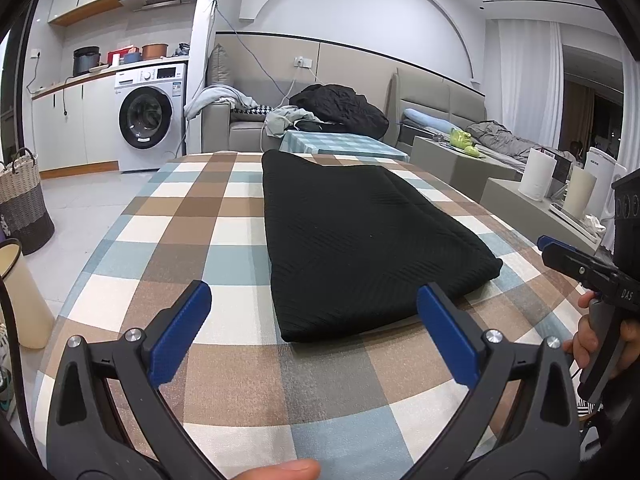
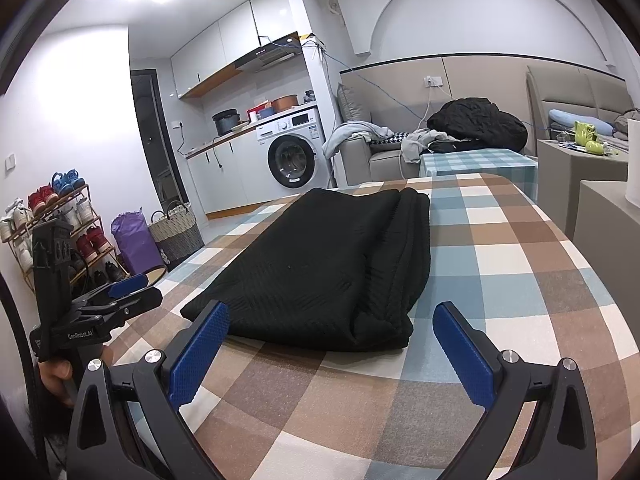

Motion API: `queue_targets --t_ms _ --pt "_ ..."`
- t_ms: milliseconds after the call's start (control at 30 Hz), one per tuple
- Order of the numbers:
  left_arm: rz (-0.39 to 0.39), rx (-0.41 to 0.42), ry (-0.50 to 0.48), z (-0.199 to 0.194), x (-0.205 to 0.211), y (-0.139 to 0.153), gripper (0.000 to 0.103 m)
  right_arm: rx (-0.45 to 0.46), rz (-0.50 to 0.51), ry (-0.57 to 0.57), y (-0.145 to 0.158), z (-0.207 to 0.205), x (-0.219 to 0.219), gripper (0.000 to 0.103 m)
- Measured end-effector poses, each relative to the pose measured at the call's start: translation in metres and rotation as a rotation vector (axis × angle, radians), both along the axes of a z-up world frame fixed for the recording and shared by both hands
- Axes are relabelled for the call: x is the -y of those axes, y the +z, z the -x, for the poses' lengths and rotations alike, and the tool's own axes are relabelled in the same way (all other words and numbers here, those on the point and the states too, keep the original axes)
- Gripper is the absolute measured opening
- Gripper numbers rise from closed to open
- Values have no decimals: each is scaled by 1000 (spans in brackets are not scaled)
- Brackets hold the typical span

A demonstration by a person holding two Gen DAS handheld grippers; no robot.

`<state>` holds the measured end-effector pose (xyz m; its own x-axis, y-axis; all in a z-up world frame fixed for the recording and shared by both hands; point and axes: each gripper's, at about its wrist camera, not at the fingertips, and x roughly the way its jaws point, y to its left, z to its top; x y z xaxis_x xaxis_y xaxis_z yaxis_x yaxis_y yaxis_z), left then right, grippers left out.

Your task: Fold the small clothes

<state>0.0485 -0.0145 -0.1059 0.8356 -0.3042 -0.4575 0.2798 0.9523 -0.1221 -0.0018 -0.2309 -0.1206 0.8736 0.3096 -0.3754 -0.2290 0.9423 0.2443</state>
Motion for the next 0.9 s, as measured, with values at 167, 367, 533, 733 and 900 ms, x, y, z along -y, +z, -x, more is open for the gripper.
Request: queue_targets --t_ms 167,367,533,733,900 --pt "-1 1 1 0 0 0 102 -1 -1 2 0 -1 0 103" --pt "2 0 0 0 0 0 102 -1 3 2 0 -1 0 103" --pt "9 -6 2 0 -1 -3 102 0 2 1 -1 -1 0 103" --pt "9 -5 1 0 -1 -3 102 -2 4 3 -1 -2 -1 103" --pt "7 -4 2 0 -1 -3 102 -1 6 7 -2 -3 -1 103"
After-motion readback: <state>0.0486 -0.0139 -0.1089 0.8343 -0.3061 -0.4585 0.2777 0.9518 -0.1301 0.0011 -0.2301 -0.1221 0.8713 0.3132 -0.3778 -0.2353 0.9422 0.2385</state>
